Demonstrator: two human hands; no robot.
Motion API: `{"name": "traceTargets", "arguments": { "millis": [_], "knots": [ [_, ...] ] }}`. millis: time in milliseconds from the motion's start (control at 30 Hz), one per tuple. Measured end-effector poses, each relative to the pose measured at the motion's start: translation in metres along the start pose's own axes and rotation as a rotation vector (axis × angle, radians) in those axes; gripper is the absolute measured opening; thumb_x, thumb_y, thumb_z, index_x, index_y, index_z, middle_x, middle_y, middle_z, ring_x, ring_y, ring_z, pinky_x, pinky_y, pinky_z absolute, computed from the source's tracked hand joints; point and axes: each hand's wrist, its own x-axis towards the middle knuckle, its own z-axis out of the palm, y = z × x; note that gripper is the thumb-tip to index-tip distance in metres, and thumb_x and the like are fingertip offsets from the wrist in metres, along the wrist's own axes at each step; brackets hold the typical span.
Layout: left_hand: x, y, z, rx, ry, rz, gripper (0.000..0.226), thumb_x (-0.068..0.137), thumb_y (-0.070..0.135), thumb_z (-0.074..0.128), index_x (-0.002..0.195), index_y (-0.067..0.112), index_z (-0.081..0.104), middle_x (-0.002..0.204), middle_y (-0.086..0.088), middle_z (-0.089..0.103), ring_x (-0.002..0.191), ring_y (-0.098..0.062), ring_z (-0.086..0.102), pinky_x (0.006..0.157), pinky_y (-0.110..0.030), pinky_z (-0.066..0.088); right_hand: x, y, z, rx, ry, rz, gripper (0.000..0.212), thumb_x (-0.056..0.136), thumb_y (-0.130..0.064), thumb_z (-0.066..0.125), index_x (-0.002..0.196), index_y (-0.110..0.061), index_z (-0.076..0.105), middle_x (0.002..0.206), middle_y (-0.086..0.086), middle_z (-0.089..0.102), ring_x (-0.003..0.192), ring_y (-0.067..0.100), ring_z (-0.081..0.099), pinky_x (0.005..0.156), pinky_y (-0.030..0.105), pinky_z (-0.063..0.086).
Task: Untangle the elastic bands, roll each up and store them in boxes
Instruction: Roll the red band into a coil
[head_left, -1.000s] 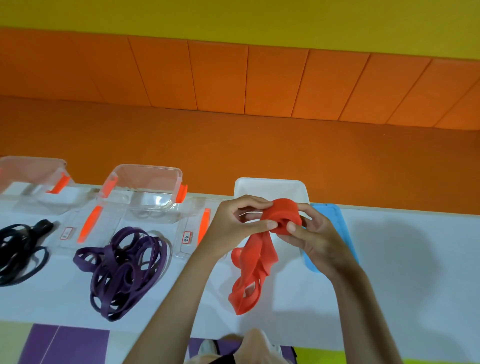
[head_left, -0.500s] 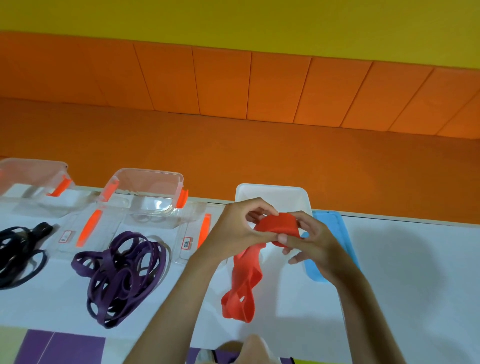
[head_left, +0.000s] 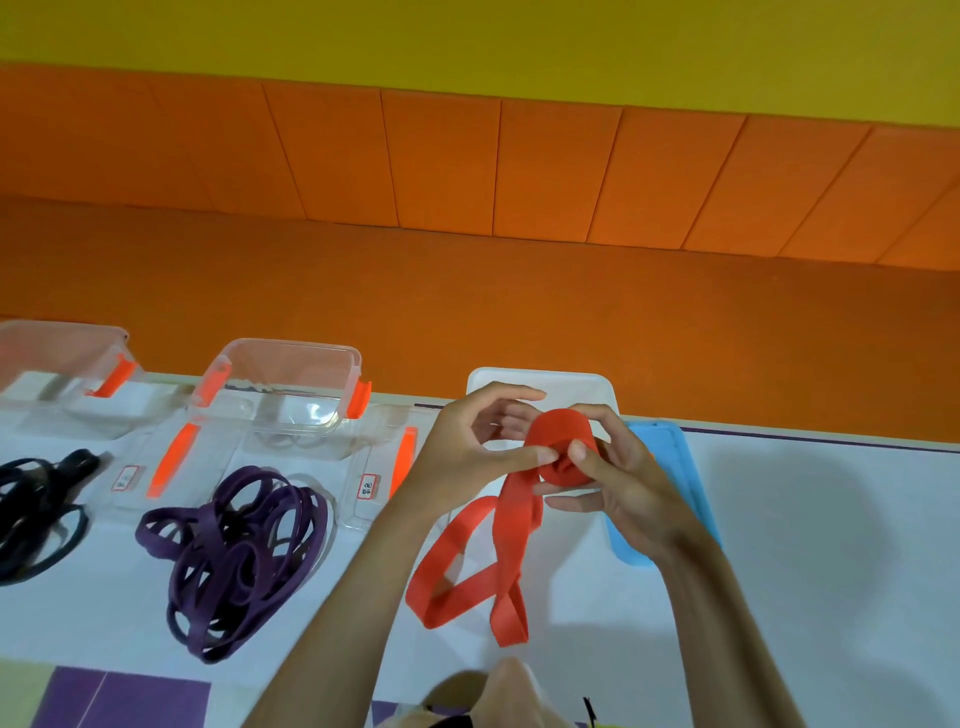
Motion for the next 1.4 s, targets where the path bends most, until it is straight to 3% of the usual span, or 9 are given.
{"name": "traceTargets", "arguments": {
  "millis": [133,367,467,600,767,900,1133,1300,1400],
  "knots": [
    [0.004,0.002,0.005,-0.072,0.074,0.025,0.051,0.072,0.013,0.097,0.113,0.034,0.074,0.105,0.000,0.080,0.095,-0.014,0.077,0.084,-0.021,0.058,0.004,-0.005,0.002,0.007,0.015,-0.049,0.066,0.077,-0.062,0.085,0.131,-0.034,0.060,0.119,0.015,0.076,0.095,0.046,0.077,0.071,0.041,0.065],
    [0.013,0.023,0.009,-0.016,-0.004,0.086,0.049,0.077,0.029,0.094,0.119,0.045,0.075,0.121,0.007,0.077,0.116,-0.018,0.073,0.096,-0.026,0.059,0.001,-0.030,-0.001,0.017,0.099,-0.217,0.064,0.077,-0.064,0.084,0.127,-0.032,0.062,0.113,0.017,0.076,0.092,0.043,0.078,0.066,0.042,0.065],
    [0.015,0.026,0.016,-0.015,0.023,0.079,0.052,0.073,0.028,0.095,0.118,0.043,0.077,0.115,0.005,0.078,0.111,-0.014,0.074,0.091,-0.023,0.058,-0.001,-0.038,-0.007,0.057,0.091,-0.256,0.064,0.080,-0.061,0.083,0.130,-0.028,0.059,0.115,0.015,0.074,0.094,0.043,0.078,0.066,0.040,0.066],
    [0.018,0.025,0.024,-0.030,0.089,0.046,0.050,0.068,0.027,0.097,0.113,0.041,0.080,0.101,0.007,0.078,0.090,-0.006,0.072,0.080,-0.018,0.056,-0.001,-0.034,-0.013,0.099,-0.007,-0.203,0.051,0.087,-0.059,0.077,0.125,-0.031,0.058,0.109,0.020,0.075,0.081,0.039,0.079,0.060,0.038,0.065],
    [0.012,0.012,0.035,0.042,0.095,0.000,0.047,0.076,0.016,0.095,0.119,0.026,0.078,0.105,0.003,0.078,0.099,-0.016,0.074,0.083,-0.024,0.059,0.001,-0.024,-0.027,-0.062,0.055,-0.199,0.057,0.089,-0.070,0.067,0.129,-0.032,0.056,0.094,0.010,0.067,0.053,0.022,0.055,0.051,0.028,0.049],
    [0.008,0.005,0.046,0.040,0.141,-0.034,0.042,0.072,0.023,0.097,0.108,0.030,0.076,0.102,0.004,0.077,0.099,-0.016,0.074,0.079,-0.024,0.059,-0.002,-0.017,-0.029,0.003,0.063,-0.209,0.052,0.092,-0.064,0.068,0.125,-0.025,0.058,0.086,0.004,0.063,0.056,0.017,0.051,0.050,0.024,0.042],
    [0.009,0.008,0.061,0.106,0.137,-0.053,0.050,0.068,0.034,0.099,0.113,0.029,0.077,0.106,0.010,0.079,0.106,-0.012,0.075,0.084,-0.023,0.060,-0.018,-0.007,-0.027,0.267,0.045,-0.216,0.043,0.095,-0.047,0.065,0.125,-0.017,0.055,0.087,0.008,0.070,0.062,0.018,0.061,0.057,0.026,0.054],
    [0.004,0.011,0.089,-0.005,0.164,-0.019,0.054,0.074,0.019,0.097,0.123,0.025,0.076,0.116,0.007,0.080,0.110,-0.014,0.076,0.091,-0.020,0.058,-0.028,-0.002,-0.048,0.234,0.060,-0.143,0.057,0.079,-0.073,0.076,0.123,-0.038,0.066,0.099,-0.001,0.071,0.075,0.011,0.063,0.057,0.022,0.049],
    [-0.001,0.009,0.103,-0.003,0.216,-0.003,0.053,0.072,0.016,0.098,0.118,0.030,0.075,0.109,0.004,0.079,0.103,-0.016,0.076,0.087,-0.022,0.059,-0.033,0.003,-0.066,0.206,0.079,-0.126,0.059,0.073,-0.074,0.081,0.121,-0.042,0.071,0.112,-0.005,0.073,0.093,0.008,0.067,0.069,0.023,0.051]
  ]
}}
